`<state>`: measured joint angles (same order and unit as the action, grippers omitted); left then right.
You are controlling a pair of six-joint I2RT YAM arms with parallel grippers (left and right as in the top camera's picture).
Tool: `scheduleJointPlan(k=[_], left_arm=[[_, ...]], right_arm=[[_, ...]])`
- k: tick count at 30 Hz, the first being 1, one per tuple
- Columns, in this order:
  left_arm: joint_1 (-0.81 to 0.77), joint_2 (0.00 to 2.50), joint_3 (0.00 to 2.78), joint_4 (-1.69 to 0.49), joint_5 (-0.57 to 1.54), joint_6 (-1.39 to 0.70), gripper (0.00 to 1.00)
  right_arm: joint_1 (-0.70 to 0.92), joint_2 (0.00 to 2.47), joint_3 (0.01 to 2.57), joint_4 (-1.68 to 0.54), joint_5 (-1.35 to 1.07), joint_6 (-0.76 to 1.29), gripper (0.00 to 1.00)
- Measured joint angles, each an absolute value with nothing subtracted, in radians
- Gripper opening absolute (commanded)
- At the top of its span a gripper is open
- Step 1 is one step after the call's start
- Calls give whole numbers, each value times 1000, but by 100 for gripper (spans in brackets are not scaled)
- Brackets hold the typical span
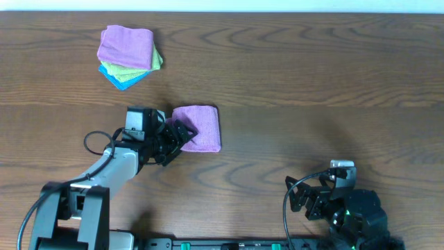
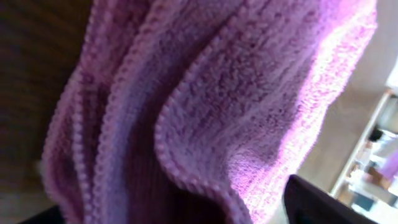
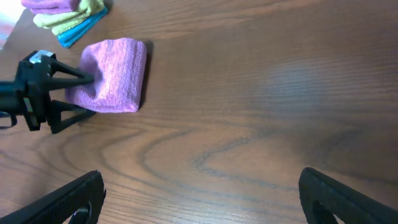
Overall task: Fold the cloth
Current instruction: 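Grasp the folded pink cloth's edge with the left gripper, then lift the folded cloth and carry it to the cloth stack at top left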
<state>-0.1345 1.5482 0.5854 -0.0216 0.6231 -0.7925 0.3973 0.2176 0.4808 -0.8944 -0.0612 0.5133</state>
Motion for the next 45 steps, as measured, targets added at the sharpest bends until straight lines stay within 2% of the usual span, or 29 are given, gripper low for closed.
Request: scheduleJointPlan(k=[7,13,18,21,24,31,40,45], left_arm=[[-168,1547,587,-16,495,-783,50],[-172,1557,579,11,424,-743,18],[-172,1564,575,34,404,-708,16],[-172,1564,576,34,409,-703,6],[-172,1565,612,11,430,-699,6],[-172,1571,966,-230,459,-699,6],[-165,1579,1330,-294,360,-699,6],[-123,1699,1509,-310,326,-682,6]], right_arm=[[397,218,481,-894,-59,514,99],[397,218,480,-894,-57,516,99],[397,218,480,-894,-56,516,99],[397,218,480,-894,-56,516,99],[397,218,480,-894,-56,516,99],[397,218,480,-895,-56,516,99],[397,218,480,-895,-55,516,99],[397,218,480,-895,-55,516,99]])
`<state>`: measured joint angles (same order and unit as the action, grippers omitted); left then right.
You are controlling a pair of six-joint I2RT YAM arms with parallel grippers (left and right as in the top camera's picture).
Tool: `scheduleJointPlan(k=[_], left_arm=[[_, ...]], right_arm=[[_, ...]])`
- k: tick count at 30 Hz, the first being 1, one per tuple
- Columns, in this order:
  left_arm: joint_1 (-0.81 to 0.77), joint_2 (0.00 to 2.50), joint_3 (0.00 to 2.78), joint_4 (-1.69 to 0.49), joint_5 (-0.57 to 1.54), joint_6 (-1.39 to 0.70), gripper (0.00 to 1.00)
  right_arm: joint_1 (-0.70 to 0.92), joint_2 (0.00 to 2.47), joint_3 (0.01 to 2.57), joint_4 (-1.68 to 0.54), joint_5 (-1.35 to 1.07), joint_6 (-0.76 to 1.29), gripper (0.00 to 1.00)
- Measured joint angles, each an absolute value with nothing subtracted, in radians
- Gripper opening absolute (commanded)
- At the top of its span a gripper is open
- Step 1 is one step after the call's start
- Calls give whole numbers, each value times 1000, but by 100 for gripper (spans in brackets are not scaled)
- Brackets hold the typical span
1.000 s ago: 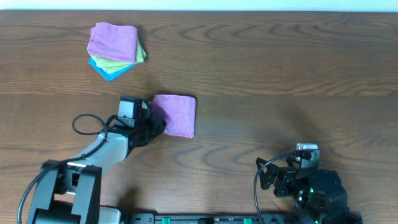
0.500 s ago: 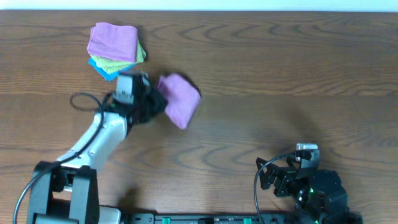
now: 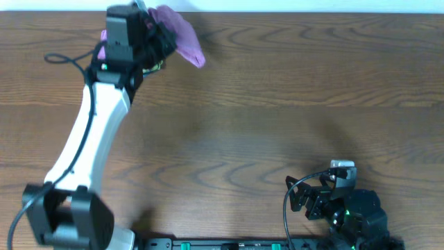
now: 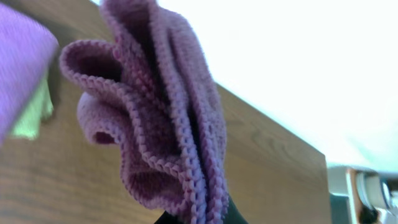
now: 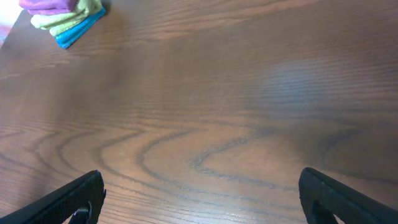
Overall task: Fold the cloth
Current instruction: 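Lift the folded cloth and carry it to the cloth stack at top left, then lower the folded cloth onto the top of the stack with the left gripper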
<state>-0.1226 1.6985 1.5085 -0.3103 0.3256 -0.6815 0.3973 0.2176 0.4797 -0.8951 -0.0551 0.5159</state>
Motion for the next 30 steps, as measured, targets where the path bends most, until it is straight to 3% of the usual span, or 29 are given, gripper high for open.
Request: scheduleJointPlan(k=[11,30], left_arm=[[21,2009,1877,-389,311,-620,5],[73,2123,1902,-469,306,-498,6]], right_arm=[[397,218,479,-895,-56,516,99],[397,218,479,-895,-56,516,99]])
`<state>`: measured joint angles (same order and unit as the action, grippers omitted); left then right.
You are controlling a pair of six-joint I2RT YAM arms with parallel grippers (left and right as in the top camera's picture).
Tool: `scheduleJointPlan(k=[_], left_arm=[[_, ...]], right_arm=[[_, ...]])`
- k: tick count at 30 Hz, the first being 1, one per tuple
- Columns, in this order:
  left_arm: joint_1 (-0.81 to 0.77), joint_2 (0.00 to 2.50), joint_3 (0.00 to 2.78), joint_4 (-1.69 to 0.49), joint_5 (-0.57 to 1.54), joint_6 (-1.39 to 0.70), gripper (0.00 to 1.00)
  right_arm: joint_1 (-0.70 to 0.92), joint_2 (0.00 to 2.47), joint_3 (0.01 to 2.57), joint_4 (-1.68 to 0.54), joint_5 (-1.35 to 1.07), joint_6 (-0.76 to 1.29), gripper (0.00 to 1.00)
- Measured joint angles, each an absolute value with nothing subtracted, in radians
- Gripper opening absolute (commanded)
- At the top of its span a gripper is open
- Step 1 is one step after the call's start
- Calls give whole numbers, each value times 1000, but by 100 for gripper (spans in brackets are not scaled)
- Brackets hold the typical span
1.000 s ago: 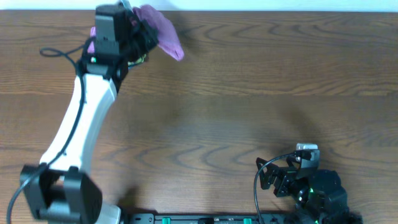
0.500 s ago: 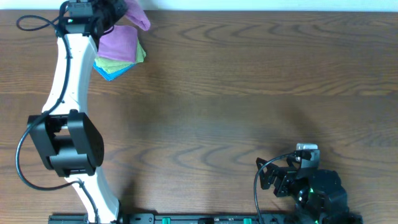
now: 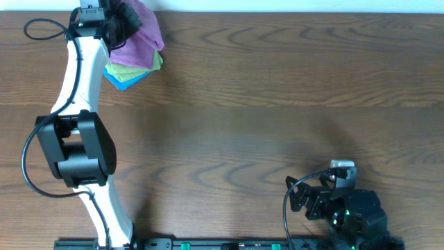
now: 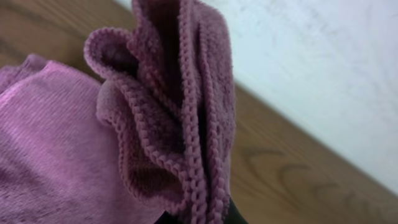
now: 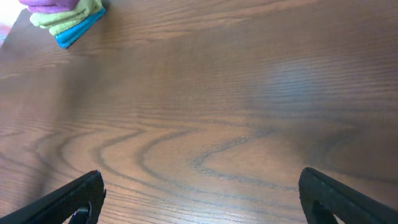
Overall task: Fold the cloth
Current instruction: 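Lower the folded cloth onto the top of the stack with the left gripper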
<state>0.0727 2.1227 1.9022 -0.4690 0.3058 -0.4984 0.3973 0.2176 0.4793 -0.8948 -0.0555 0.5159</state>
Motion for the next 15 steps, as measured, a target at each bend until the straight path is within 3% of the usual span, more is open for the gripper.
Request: scheduleJointPlan(k=[15], left_arm=[[96,2123,1905,-629,149,-361,6]], right_arm=[[397,218,479,-895,-55,516,99]])
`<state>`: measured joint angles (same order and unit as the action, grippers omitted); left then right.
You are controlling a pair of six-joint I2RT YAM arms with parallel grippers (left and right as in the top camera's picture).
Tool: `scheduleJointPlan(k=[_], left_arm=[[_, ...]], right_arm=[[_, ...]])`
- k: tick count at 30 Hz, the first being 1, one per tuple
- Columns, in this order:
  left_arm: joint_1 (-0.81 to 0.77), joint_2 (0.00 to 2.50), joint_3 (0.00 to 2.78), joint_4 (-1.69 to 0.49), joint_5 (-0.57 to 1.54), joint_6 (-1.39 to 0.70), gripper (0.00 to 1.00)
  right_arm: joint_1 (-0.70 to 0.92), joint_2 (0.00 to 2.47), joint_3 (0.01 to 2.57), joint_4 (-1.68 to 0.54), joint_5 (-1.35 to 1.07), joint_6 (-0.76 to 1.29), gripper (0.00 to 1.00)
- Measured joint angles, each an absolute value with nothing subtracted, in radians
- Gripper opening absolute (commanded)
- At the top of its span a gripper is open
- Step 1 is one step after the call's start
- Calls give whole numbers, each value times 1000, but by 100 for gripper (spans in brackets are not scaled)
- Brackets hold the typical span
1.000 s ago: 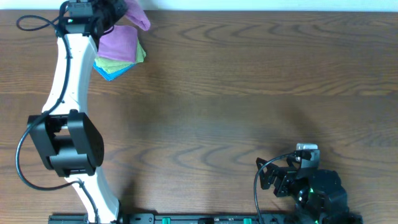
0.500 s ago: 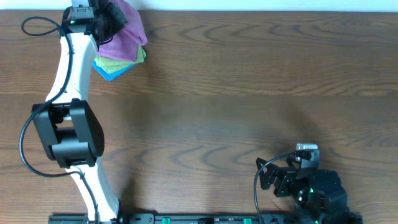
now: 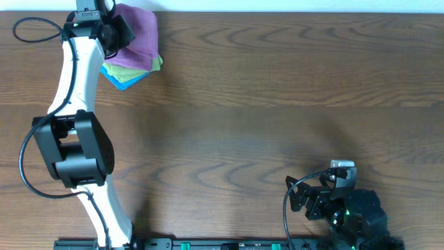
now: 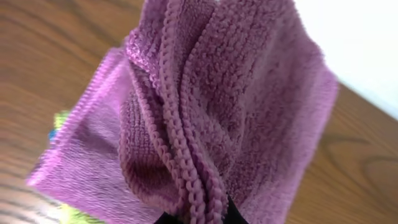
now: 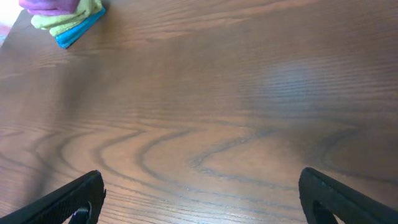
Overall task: Fold the cloth
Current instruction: 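Lower the folded cloth onto the top of the stack with the left gripper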
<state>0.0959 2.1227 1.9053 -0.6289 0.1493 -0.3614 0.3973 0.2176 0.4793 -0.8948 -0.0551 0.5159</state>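
Observation:
My left gripper (image 3: 116, 29) is at the table's far left corner, shut on the folded purple cloth (image 3: 139, 28). In the left wrist view the cloth (image 4: 211, 118) hangs bunched from the fingertips, its stitched edges gathered between the jaws, over another purple cloth (image 4: 87, 162) lying on a stack. That stack (image 3: 132, 66) has purple, green and blue cloths. My right gripper (image 5: 199, 199) rests open near the front right of the table, with only bare wood between its fingers (image 5: 68, 199).
The stack of folded cloths (image 5: 59, 15) shows at the top left of the right wrist view. The brown wooden table (image 3: 277, 104) ends at a white strip along its far edge, right behind the stack.
The left gripper has shifted slightly left with the purple cloth, which now hangs more squarely over the stack's top purple cloth. The right arm has not moved.
The left gripper was shut on the folded purple cloth lying at mid table. Then it held the cloth in the air near the far edge, right of the stack. Then it was over the stack, and now hangs slightly further left above it.

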Motion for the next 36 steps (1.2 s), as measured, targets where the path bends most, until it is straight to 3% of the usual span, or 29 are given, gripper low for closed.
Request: scheduleJointPlan(k=[25,28,33,36], left_arm=[[103,2123,1891,-676,26,-301,6],[104,2123,1891,-677,15,-288,22],[104,2123,1891,-677,1,-270,32],[104,2123,1891,-679,-22,-265,32]], right_arm=[[397,218,479,-895,-55,516,99],[397,218,479,-895,-55,516,99],[397,218,479,-895,-56,516,99],[397,218,479,-895,-55,516,99]])
